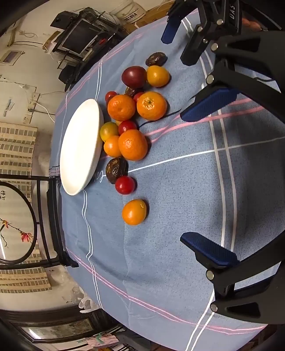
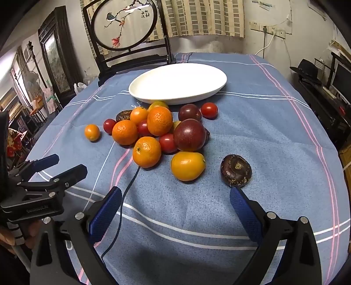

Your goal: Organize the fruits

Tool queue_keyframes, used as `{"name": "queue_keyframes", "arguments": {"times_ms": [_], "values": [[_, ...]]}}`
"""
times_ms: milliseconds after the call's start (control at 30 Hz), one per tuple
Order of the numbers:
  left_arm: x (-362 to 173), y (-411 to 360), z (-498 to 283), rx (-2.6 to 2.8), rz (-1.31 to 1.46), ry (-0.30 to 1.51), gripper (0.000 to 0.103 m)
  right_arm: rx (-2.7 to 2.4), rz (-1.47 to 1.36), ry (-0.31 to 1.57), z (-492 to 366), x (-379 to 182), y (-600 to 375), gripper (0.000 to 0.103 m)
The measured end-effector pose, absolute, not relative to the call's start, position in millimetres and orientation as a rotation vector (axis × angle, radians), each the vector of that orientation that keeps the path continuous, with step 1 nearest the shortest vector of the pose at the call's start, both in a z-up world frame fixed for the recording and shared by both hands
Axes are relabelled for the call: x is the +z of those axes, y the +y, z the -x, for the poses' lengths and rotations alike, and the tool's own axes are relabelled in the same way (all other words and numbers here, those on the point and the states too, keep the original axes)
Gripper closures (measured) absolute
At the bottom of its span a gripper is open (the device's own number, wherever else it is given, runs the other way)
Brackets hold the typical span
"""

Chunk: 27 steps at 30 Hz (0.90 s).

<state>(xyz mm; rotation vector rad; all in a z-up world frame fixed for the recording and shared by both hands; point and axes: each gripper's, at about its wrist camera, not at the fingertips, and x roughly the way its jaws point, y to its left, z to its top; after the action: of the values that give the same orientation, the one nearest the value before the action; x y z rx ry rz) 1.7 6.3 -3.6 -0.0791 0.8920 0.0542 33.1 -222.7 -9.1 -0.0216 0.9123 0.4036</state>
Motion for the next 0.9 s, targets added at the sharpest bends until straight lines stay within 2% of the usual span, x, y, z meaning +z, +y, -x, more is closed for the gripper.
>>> {"name": "queue_keyframes", "arguments": {"times_ms": [567, 900], "values": [[-8.1, 7.7, -3.5, 0.072, 0.084, 0.904, 0.005, 0.395, 0.095, 0.818, -21.7, 0.1, -213.5, 0.004], [-10.0, 8.0, -0.7, 0.074, 0.093, 0.904, 0.005, 0.385, 0.12, 0.828, -20.3, -3.6, -207.4, 0.004]]}}
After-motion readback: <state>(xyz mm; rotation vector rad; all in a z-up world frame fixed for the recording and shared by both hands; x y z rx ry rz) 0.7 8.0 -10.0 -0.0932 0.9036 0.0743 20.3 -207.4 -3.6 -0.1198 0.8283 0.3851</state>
